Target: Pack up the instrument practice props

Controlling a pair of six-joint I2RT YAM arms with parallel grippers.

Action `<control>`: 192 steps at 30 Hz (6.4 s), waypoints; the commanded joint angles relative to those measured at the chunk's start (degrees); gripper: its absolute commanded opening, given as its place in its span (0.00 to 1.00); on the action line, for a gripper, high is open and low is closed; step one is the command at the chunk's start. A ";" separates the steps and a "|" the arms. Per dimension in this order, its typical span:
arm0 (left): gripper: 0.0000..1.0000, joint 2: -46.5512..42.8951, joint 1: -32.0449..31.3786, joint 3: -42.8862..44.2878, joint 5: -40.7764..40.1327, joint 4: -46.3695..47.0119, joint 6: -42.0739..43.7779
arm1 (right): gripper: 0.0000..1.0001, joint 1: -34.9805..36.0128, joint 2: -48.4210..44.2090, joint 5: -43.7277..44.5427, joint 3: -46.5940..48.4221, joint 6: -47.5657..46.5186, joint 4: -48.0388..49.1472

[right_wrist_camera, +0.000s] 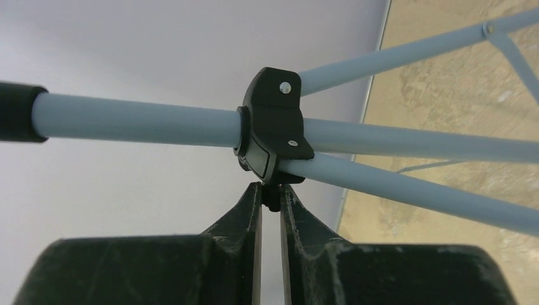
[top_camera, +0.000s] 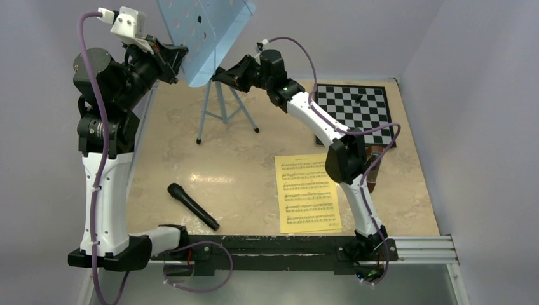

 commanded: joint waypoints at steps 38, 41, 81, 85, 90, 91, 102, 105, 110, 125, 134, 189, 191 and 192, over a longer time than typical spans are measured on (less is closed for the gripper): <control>0.00 0.54 -0.48 -4.57 1.02 -0.16 -0.28 | 0.59 0.97 -6.62 -4.66 -7.21 -12.85 11.83; 0.00 0.74 -0.48 -4.41 0.73 -0.63 0.39 | 0.58 1.26 -4.96 -3.32 -5.03 -12.10 11.58; 0.00 -0.64 -0.47 -5.60 1.68 -1.89 0.48 | 0.34 2.41 0.03 9.48 3.86 -16.51 1.80; 0.00 -0.85 -0.48 -5.89 1.59 -2.05 0.29 | 0.29 2.51 0.37 10.43 5.58 -21.85 3.11; 0.00 -0.86 -0.42 -5.86 1.24 -1.90 -0.83 | 0.13 4.02 -0.49 12.10 8.20 -42.28 3.27; 0.00 -0.90 -0.39 -5.73 1.27 -1.90 -1.02 | 0.12 4.61 -0.82 12.18 8.62 -47.96 3.23; 0.00 -1.63 -0.30 -6.53 0.38 -0.68 -2.11 | 0.15 8.85 -7.61 12.73 -7.60 -98.90 22.80; 0.00 -1.61 -0.22 -6.75 0.35 -0.52 -2.29 | 0.15 9.47 -7.30 11.52 -11.50 -108.52 29.97; 0.00 -1.22 -0.22 -6.45 0.44 -0.39 -2.38 | 0.27 10.41 -6.68 12.07 -15.77 -118.51 39.77; 0.00 0.09 0.44 -5.08 0.94 -0.66 -1.49 | 0.73 4.47 -28.64 4.48 -34.57 -61.91 22.38; 0.00 0.78 0.66 -5.03 3.20 -1.41 0.28 | 0.87 -1.15 -14.84 -16.56 -22.77 -2.54 22.10; 0.00 2.78 0.22 -2.36 7.30 -13.09 10.07 | 0.50 -1.19 5.56 1.51 5.17 9.20 7.38; 0.00 2.72 0.14 -2.51 7.39 -12.97 10.00 | 0.48 -1.20 5.53 1.42 5.20 9.11 7.38; 0.00 2.71 0.07 -2.55 7.31 -12.97 9.99 | 0.48 -1.20 5.53 1.30 5.18 8.98 7.50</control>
